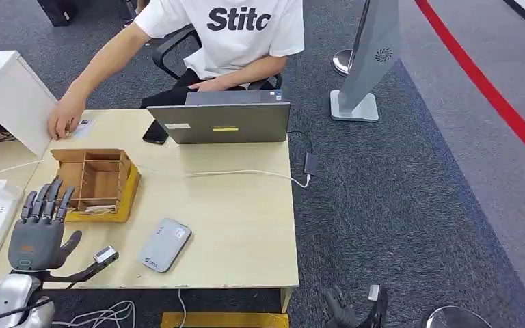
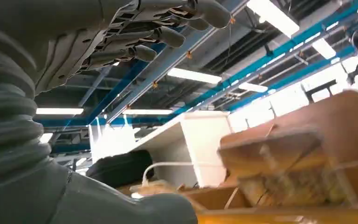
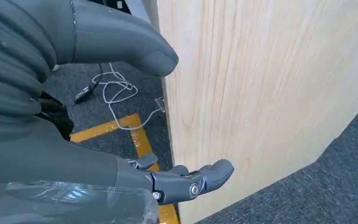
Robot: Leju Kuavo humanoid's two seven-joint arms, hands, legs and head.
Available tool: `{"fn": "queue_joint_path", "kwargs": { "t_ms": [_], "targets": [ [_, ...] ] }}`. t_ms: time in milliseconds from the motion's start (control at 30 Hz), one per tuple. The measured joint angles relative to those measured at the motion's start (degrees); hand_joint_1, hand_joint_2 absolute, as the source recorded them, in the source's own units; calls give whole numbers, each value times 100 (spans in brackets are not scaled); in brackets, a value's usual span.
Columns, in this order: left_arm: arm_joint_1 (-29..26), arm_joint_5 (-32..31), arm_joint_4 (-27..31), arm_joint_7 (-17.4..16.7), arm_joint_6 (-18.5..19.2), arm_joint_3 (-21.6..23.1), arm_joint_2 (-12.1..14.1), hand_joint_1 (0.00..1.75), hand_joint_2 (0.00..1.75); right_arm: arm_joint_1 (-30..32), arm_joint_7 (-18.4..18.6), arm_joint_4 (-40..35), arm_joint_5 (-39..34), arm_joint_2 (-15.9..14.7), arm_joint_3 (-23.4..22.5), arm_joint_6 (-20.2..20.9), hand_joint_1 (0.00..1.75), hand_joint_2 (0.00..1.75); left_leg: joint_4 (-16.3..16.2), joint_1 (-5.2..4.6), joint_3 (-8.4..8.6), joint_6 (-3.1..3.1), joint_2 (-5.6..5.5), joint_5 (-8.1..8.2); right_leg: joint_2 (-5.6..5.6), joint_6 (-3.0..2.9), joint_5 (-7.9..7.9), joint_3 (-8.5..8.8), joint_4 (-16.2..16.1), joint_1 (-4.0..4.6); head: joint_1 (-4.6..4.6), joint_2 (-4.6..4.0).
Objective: Pass the card to the sensor for recognition and then transmit it.
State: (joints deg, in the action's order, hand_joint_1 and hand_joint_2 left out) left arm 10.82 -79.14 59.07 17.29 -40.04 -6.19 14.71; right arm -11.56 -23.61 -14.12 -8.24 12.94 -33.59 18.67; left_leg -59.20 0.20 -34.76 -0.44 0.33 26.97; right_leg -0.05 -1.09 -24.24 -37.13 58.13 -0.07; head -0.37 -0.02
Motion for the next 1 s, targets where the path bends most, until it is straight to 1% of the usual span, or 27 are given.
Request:
{"fn": "queue_joint_path", "kwargs": {
  "t_ms": [100, 133, 167, 200, 267, 367, 633, 767, 833, 900, 1000],
  "targets": [
    [82, 2, -223, 7, 4, 0, 79, 0, 175, 0, 2, 0, -2, -2, 2, 7, 0, 175, -1, -1, 0, 0, -1, 0, -1, 0, 0, -1, -1, -1, 0, 0],
    [140, -101, -302, -79, 57, 0, 94, 0, 175, -2, 18, 0, 7, -2, 7, 13, 0, 175, -1, -1, 0, 0, -2, 0, -2, 0, 0, 0, -1, -1, -2, 0],
    [282, -272, -512, -208, 105, 2, 116, 0, 175, -4, 57, 0, 24, -2, 24, 24, 0, 175, -1, -1, -3, 3, -6, -3, -7, 1, 0, 0, -1, 0, 2, 0],
    [464, -350, -807, -280, 74, 2, 151, 0, 175, -14, 70, 0, 55, 0, 59, 24, 0, 175, -1, -1, -7, 5, -11, -7, -13, 1, 1, -1, -1, 0, 2, 0],
    [720, -400, -1245, -289, 48, 2, 203, 0, 175, -35, 70, 0, 64, 0, 131, 7, 0, 175, -1, -1, -6, 4, -11, -7, -14, -2, 5, 0, 0, -1, -4, 0],
    [899, -433, -1528, -299, 42, 2, 225, 0, 175, -38, 79, 0, 61, 0, 138, 20, 0, 175, -1, -1, -4, 3, -8, -8, -9, -4, 6, -1, 0, 0, -4, 0],
    [1005, -542, -1735, -319, 42, 2, 242, 0, 175, -38, 79, 0, 61, 0, 247, 9, 0, 175, -1, -1, -5, 1, -7, -8, -7, -5, 6, -5, 0, 0, -4, 0],
    [1310, -330, -2024, -115, 85, 2, 203, 0, 175, -55, 101, 0, 68, 0, 280, -18, 0, 175, -1, -1, -7, 1, -11, -9, -10, -4, 6, -5, 0, 0, -4, 0],
    [1446, -193, -2163, 45, 161, 2, 143, 0, 175, -72, 109, 0, 61, 0, 284, -33, 0, 175, -1, -1, -7, 1, -10, -10, -11, -3, 9, -5, 0, -1, -4, 0],
    [1516, -149, -2227, 129, 203, 9, 63, 0, 175, -78, 109, 0, 57, 0, 291, -26, 0, 175, -2, -1, -6, 2, -9, -11, -11, -3, 10, -5, 0, -1, -4, 0],
    [1535, -151, -2238, 118, 253, 120, -70, 0, 175, -79, 109, 0, 9, 0, 299, -17, 0, 175, -2, -2, -6, 2, -8, -11, -9, -4, 11, -5, 0, -1, -4, 0]
  ]
}}
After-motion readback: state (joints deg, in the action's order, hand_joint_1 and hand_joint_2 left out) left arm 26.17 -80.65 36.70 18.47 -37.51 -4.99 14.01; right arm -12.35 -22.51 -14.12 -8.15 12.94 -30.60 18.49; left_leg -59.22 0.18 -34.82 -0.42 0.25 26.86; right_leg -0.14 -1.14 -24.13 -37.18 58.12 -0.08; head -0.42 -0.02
